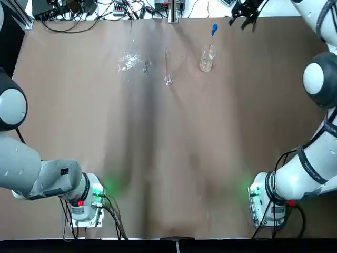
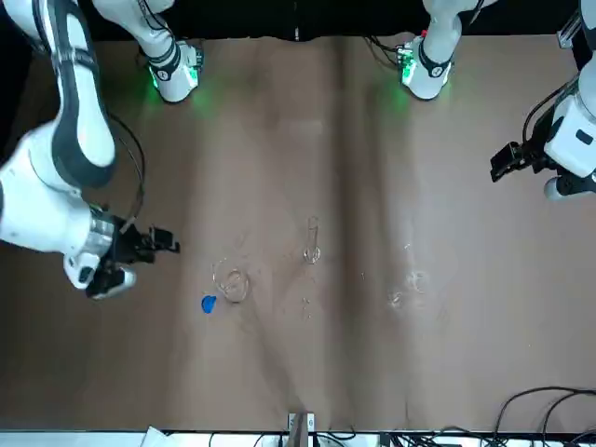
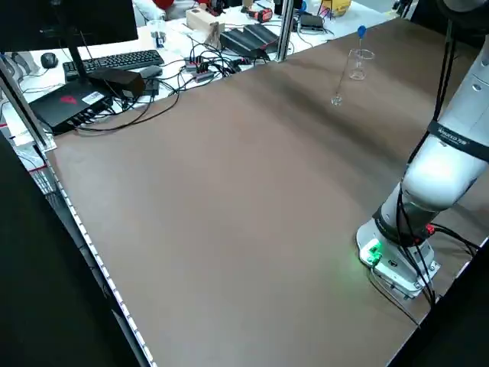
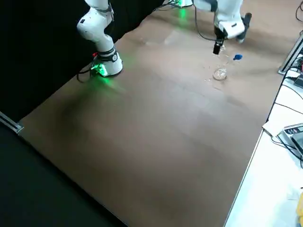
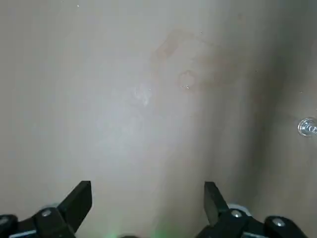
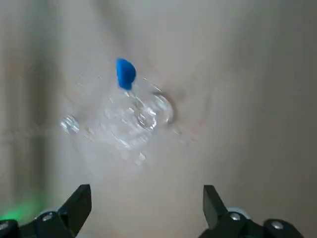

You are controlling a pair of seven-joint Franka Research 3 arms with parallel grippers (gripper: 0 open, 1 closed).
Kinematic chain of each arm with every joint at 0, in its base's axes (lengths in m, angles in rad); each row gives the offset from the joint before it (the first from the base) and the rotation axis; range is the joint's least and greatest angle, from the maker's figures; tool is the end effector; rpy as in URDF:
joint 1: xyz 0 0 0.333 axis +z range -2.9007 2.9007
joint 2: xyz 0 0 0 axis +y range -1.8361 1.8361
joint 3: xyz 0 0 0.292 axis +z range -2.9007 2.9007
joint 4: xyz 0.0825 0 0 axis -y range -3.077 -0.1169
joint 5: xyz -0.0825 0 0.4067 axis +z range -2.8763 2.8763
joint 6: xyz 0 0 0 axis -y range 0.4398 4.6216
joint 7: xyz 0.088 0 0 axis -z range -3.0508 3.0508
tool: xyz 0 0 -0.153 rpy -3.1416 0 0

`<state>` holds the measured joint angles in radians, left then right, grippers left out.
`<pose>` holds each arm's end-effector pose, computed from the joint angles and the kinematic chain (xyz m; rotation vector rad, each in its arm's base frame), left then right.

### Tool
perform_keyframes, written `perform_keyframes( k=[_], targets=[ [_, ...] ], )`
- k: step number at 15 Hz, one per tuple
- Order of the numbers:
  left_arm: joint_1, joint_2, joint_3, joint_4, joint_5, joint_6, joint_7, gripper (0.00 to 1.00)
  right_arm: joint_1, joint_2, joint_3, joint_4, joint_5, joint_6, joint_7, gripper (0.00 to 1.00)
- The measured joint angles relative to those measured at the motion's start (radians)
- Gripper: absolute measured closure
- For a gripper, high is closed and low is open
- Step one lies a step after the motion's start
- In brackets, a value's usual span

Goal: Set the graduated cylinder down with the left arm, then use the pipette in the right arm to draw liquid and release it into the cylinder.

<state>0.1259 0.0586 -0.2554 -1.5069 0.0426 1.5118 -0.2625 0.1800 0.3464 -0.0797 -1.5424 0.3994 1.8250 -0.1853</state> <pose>0.5814 -0.0655 0.5479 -3.0965 -0.2085 0.0705 0.6610 0.1203 0.3813 -2.7719 -0.2443 0.0647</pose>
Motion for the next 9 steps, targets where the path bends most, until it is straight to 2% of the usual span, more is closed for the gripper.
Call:
perform_keyframes(
  k=[2, 5, 9],
  targets=[
    [0.0, 0.0, 0.0, 0.0, 0.0, 0.0, 0.0, 0.0, -0.006, -0.068, -0.001, 0.005, -0.075, -0.096, 0.001, 0.0],
    [0.0, 0.0, 0.0, 0.0, 0.0, 0.0, 0.0, 0.0, -0.026, -0.169, -0.012, 0.005, -0.125, -0.239, 0.002, 0.0],
    [0.001, 0.0, 0.0, 0.0, 0.0, 0.0, 0.0, 0.0, -0.035, -0.271, -0.014, 0.003, -0.227, -0.35, 0.006, 0.0]
  ],
)
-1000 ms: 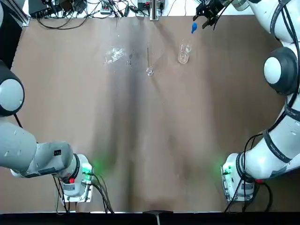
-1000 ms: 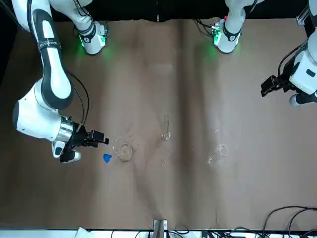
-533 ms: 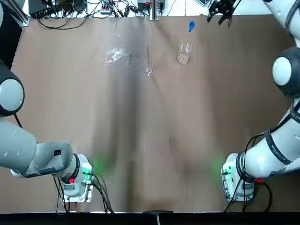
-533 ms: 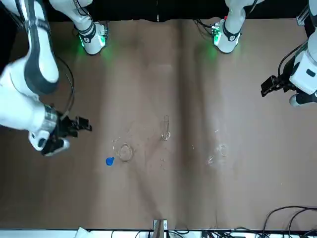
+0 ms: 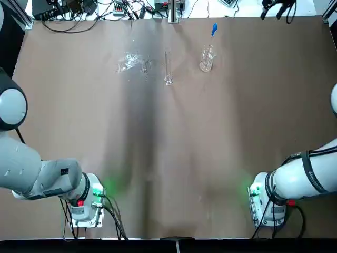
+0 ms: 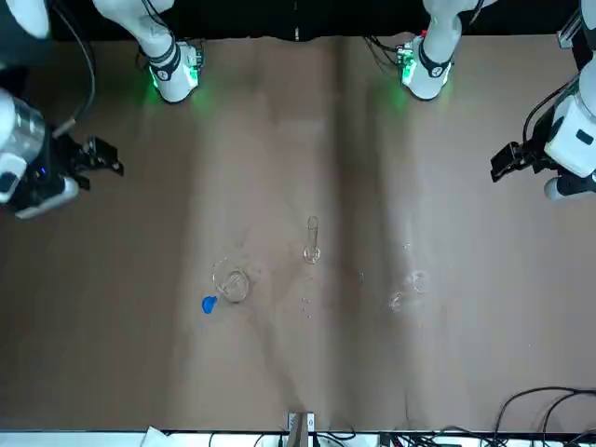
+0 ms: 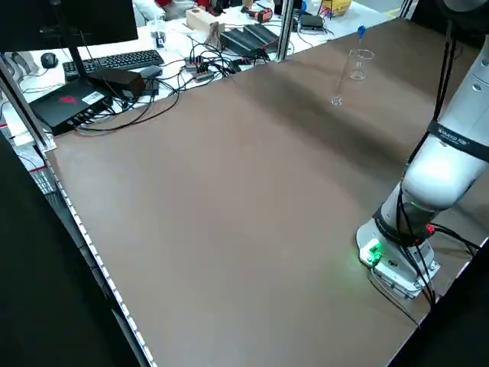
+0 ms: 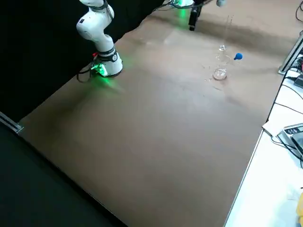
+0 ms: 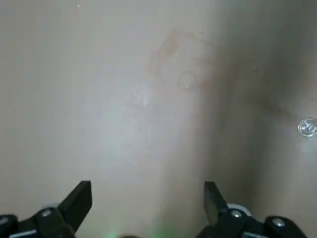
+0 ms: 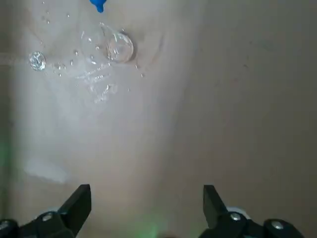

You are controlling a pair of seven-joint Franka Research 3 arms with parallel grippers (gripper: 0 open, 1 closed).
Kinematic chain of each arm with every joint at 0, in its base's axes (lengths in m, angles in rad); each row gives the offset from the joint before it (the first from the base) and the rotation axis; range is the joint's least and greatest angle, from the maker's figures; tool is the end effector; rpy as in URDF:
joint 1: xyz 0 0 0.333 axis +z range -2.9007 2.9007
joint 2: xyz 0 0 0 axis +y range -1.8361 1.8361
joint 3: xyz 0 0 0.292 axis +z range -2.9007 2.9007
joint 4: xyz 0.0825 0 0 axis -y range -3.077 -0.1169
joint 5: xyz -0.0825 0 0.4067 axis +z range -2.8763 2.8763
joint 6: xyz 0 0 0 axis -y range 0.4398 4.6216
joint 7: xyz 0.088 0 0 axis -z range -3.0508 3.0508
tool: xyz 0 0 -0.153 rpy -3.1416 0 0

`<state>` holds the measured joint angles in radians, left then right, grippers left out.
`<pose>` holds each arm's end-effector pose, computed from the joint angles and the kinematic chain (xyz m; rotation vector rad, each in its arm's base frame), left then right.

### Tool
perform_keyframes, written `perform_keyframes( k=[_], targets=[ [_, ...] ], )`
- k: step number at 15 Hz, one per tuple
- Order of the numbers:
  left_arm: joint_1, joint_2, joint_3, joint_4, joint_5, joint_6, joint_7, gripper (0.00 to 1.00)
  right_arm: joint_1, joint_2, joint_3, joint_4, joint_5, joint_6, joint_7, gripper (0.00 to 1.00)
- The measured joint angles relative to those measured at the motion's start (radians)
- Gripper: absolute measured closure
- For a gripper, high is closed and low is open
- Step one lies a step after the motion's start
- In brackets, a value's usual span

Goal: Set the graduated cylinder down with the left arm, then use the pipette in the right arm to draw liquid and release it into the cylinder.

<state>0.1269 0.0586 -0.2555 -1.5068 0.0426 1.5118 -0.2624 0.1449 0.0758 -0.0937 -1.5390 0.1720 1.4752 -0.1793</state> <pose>0.5814 -0.0649 0.5480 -3.0964 -0.2097 0.0704 0.5780 0.0586 0.5210 -2.9417 -0.3469 0.1905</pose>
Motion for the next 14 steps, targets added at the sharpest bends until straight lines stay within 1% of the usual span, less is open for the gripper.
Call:
perform_keyframes(
  k=[4, 7, 10, 12, 14],
  targets=[
    [0.0, 0.0, -0.002, 0.0, 0.0, 0.005, 0.001, 0.0, -0.003, -0.067, 0.001, -0.024, -0.033, -0.024, 0.014, 0.0],
    [-0.001, -0.002, -0.003, 0.003, 0.0, 0.019, 0.005, 0.0, -0.04, -0.087, 0.009, -0.058, -0.056, -0.018, 0.015, 0.0],
    [-0.003, -0.009, -0.009, 0.006, 0.0, 0.019, 0.006, 0.0, -0.083, -0.101, 0.025, -0.105, -0.073, 0.033, 0.015, 0.0],
    [-0.004, -0.009, -0.012, 0.006, 0.0, 0.019, 0.006, 0.0, -0.105, -0.126, 0.046, -0.156, -0.074, 0.078, 0.015, 0.0],
    [-0.009, -0.009, -0.013, 0.006, 0.0, 0.019, 0.006, 0.0, -0.11, -0.149, 0.058, -0.185, -0.075, 0.085, 0.018, 0.0]
  ],
)
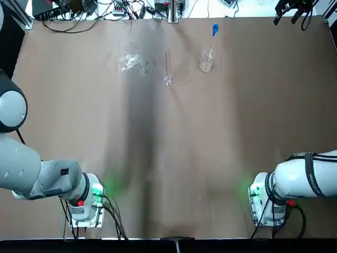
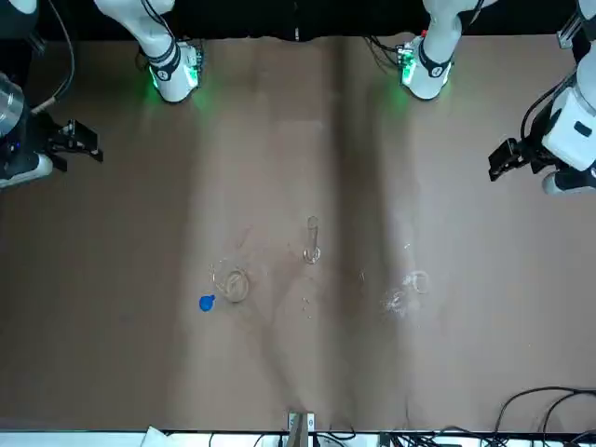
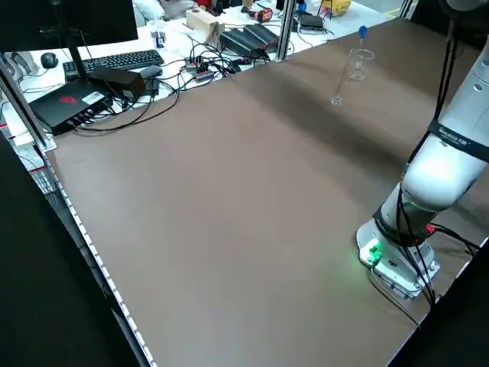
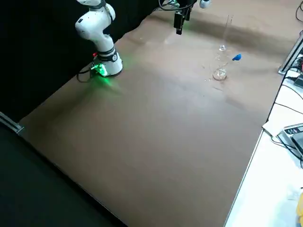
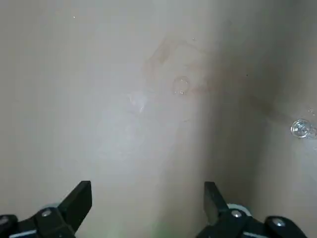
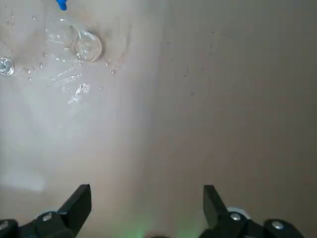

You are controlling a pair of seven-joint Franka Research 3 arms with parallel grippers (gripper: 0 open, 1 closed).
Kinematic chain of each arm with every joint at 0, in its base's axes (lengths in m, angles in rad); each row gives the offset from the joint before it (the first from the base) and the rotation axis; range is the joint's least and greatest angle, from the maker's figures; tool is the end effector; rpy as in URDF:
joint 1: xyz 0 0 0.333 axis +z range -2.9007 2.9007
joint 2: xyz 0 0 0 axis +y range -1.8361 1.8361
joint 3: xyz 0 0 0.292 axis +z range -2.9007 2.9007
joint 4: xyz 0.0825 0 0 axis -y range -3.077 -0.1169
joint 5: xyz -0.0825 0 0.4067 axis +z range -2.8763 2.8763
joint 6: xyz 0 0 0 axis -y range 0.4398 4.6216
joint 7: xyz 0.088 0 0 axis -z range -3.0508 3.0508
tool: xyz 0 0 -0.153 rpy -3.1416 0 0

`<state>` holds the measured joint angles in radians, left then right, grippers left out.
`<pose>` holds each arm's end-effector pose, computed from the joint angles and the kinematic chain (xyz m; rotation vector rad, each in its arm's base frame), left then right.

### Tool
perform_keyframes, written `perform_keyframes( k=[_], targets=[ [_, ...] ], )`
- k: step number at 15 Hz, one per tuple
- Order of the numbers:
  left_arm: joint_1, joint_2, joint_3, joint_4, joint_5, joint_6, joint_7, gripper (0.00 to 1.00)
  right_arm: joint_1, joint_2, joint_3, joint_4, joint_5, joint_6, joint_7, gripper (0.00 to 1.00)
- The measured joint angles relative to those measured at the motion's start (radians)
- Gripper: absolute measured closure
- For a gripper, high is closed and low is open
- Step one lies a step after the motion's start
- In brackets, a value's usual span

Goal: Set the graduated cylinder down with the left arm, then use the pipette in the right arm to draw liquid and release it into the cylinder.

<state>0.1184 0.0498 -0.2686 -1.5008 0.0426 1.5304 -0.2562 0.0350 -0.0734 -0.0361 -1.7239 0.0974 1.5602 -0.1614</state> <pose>0.5812 -0.0780 0.5576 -3.1046 -0.1671 0.0188 0.5468 0.0139 0.5205 -3.0227 -0.2380 0.1243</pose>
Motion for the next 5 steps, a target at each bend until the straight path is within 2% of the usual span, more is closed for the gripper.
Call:
perform_keyframes(
  k=[5],
  targets=[
    [-0.004, -0.005, -0.001, 0.0, 0.0, -0.001, 0.0, 0.0, 0.0, -0.031, 0.017, -0.003, 0.0, -0.012, 0.029, 0.0]
  ],
)
